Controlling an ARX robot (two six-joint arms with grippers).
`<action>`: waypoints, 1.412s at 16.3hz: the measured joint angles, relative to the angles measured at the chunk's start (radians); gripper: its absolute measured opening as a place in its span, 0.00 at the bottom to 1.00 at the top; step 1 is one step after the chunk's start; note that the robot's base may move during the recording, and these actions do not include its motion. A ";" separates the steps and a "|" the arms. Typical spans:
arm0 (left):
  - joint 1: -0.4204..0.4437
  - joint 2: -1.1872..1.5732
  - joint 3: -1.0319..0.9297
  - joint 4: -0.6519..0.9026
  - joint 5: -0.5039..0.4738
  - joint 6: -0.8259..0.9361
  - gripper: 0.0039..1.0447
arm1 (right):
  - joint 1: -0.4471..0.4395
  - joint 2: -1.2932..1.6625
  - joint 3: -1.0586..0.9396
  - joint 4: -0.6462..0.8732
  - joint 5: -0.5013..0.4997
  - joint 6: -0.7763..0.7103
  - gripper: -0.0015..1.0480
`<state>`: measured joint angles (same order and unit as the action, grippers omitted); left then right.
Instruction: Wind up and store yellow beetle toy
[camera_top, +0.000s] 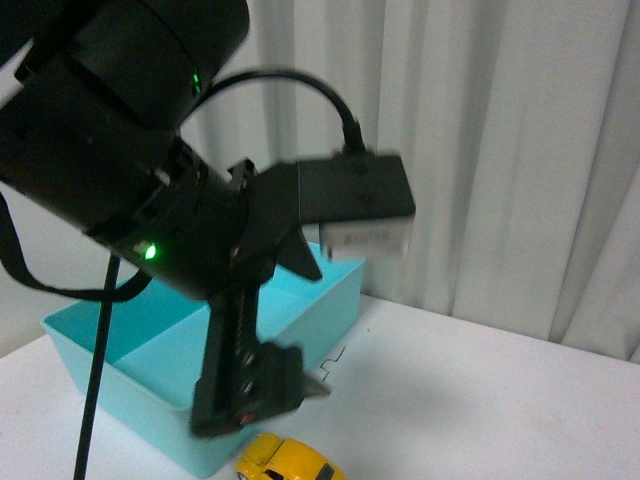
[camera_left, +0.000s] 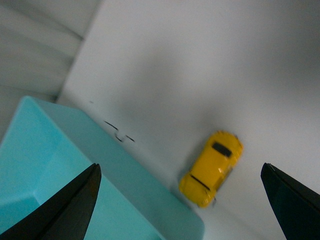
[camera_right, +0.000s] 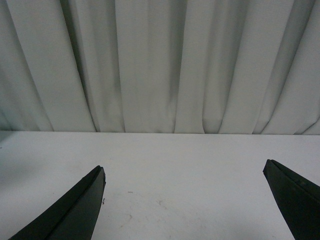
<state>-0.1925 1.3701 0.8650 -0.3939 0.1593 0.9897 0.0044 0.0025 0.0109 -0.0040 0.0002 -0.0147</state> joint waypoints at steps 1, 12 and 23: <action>-0.013 0.019 0.000 -0.030 -0.028 0.068 0.94 | 0.000 0.000 0.000 0.000 0.000 0.000 0.94; -0.102 0.196 -0.005 -0.028 -0.179 0.349 0.94 | 0.000 0.000 0.000 0.000 0.000 0.000 0.94; -0.058 0.470 0.026 0.118 -0.247 0.431 0.94 | 0.000 0.000 0.000 0.000 0.000 0.000 0.94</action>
<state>-0.2508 1.8397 0.8913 -0.2756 -0.0875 1.4212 0.0044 0.0025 0.0109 -0.0040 0.0002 -0.0147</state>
